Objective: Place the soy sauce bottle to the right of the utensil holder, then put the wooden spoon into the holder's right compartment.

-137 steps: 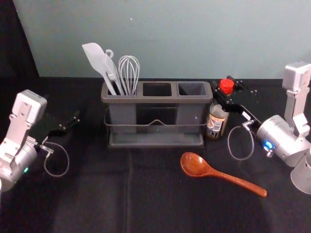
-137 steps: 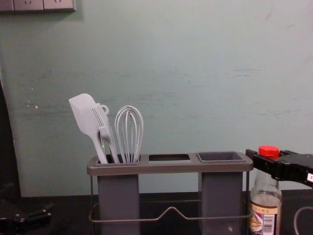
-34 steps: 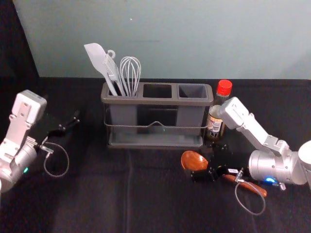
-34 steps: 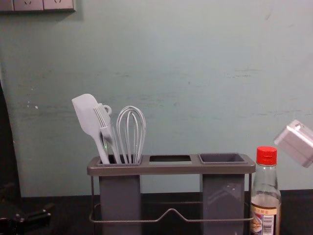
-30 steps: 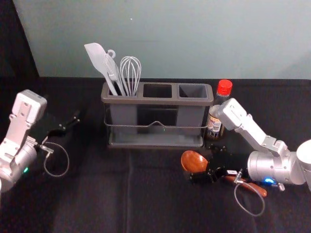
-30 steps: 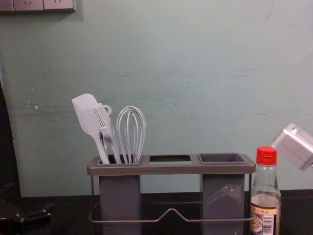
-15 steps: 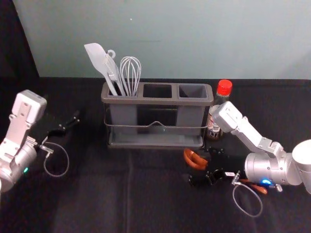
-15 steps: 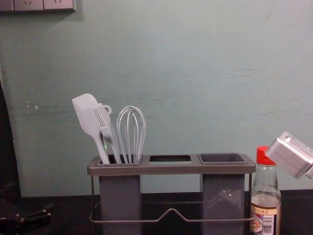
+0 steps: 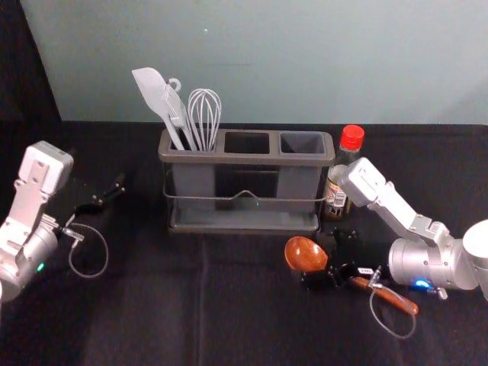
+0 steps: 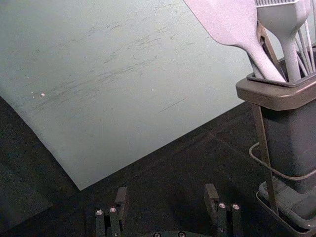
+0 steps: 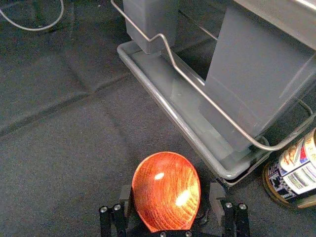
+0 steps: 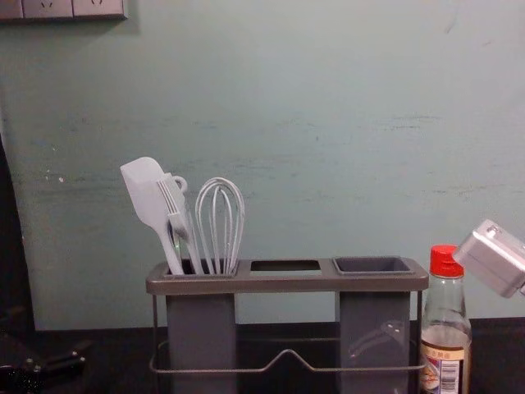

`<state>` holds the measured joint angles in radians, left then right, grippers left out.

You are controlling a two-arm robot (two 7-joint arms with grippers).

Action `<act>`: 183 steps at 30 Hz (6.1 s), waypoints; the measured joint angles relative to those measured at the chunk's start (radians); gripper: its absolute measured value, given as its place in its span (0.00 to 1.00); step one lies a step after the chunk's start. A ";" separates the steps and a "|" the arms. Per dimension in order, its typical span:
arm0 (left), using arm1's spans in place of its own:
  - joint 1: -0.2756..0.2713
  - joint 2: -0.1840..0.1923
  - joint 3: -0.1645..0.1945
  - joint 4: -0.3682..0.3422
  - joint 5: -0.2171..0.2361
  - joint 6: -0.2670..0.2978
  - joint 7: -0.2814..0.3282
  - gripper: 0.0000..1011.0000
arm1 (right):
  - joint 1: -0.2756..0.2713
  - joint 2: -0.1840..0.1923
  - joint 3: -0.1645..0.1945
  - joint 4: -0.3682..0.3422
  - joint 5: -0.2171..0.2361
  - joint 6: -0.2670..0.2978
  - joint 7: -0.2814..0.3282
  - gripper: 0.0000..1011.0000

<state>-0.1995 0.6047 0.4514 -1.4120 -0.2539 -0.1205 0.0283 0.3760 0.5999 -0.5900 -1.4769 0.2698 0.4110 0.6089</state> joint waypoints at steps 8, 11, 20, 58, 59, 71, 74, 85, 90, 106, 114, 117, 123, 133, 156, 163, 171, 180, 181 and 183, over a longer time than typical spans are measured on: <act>0.000 0.000 0.000 0.000 0.000 0.000 0.000 0.99 | 0.010 -0.009 -0.010 0.012 0.000 -0.008 0.005 0.99; 0.000 0.000 0.000 0.000 0.000 0.000 0.000 0.99 | 0.013 -0.011 -0.014 0.016 -0.001 -0.010 0.007 0.99; 0.000 0.000 0.000 0.000 0.000 0.000 0.000 0.99 | 0.012 -0.008 -0.017 0.015 -0.011 -0.021 0.005 0.99; 0.000 0.000 0.000 0.000 0.000 0.000 0.000 0.99 | -0.038 0.018 0.039 -0.076 0.032 -0.064 -0.013 0.83; 0.000 0.000 0.000 0.000 0.000 0.000 0.000 0.99 | -0.043 0.021 0.042 -0.081 0.037 -0.067 -0.016 0.83; 0.000 0.000 0.000 0.000 0.000 0.000 0.000 0.99 | -0.046 0.025 0.044 -0.086 0.040 -0.070 -0.016 0.83; 0.000 0.000 0.000 0.000 0.000 0.000 0.000 0.99 | -0.045 0.024 0.044 -0.086 0.039 -0.070 -0.016 0.83; 0.000 0.000 0.000 0.000 0.000 0.000 0.000 0.99 | -0.044 0.023 0.043 -0.084 0.039 -0.069 -0.015 0.83; 0.000 0.000 0.000 0.000 0.000 0.000 0.000 0.99 | -0.044 0.023 0.042 -0.083 0.039 -0.068 -0.015 0.83; 0.000 0.000 0.000 0.000 0.000 0.000 0.000 0.99 | -0.043 0.022 0.042 -0.083 0.038 -0.068 -0.015 0.83; 0.000 0.000 0.000 0.000 0.000 0.000 0.000 0.99 | -0.043 0.022 0.042 -0.083 0.038 -0.068 -0.015 0.83; 0.000 0.000 0.000 0.000 0.000 0.000 0.000 0.99 | -0.044 0.022 0.042 -0.083 0.038 -0.068 -0.015 0.83; 0.000 0.000 0.000 0.000 0.000 0.000 0.000 0.99 | -0.043 0.022 0.042 -0.083 0.038 -0.068 -0.015 0.83; 0.000 0.000 0.000 0.000 0.000 0.000 0.000 0.99 | -0.052 0.025 0.049 -0.094 0.042 -0.068 -0.025 0.83; 0.000 0.000 0.000 0.000 0.000 0.000 0.000 0.99 | -0.124 0.037 0.193 -0.356 0.086 -0.074 -0.171 0.83; 0.000 0.000 0.000 0.000 0.000 0.000 0.000 0.99 | -0.087 -0.007 0.224 -0.377 0.075 -0.135 -0.206 0.83; 0.000 0.000 0.000 0.000 0.000 0.000 0.000 0.99 | -0.032 -0.079 0.230 -0.328 0.056 -0.248 -0.215 0.83; 0.000 0.000 0.000 0.000 0.000 0.000 0.000 0.99 | 0.024 -0.172 0.229 -0.216 0.062 -0.385 -0.207 0.83; 0.000 0.000 0.000 0.000 0.000 0.000 0.000 0.99 | 0.031 -0.181 0.229 -0.202 0.064 -0.401 -0.204 0.83; 0.000 0.000 0.000 0.000 0.000 0.000 0.000 0.99 | 0.056 -0.209 0.229 -0.153 0.081 -0.442 -0.186 0.83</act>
<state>-0.1995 0.6047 0.4513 -1.4120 -0.2539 -0.1205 0.0283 0.4320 0.3908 -0.3605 -1.6296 0.3504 -0.0307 0.4228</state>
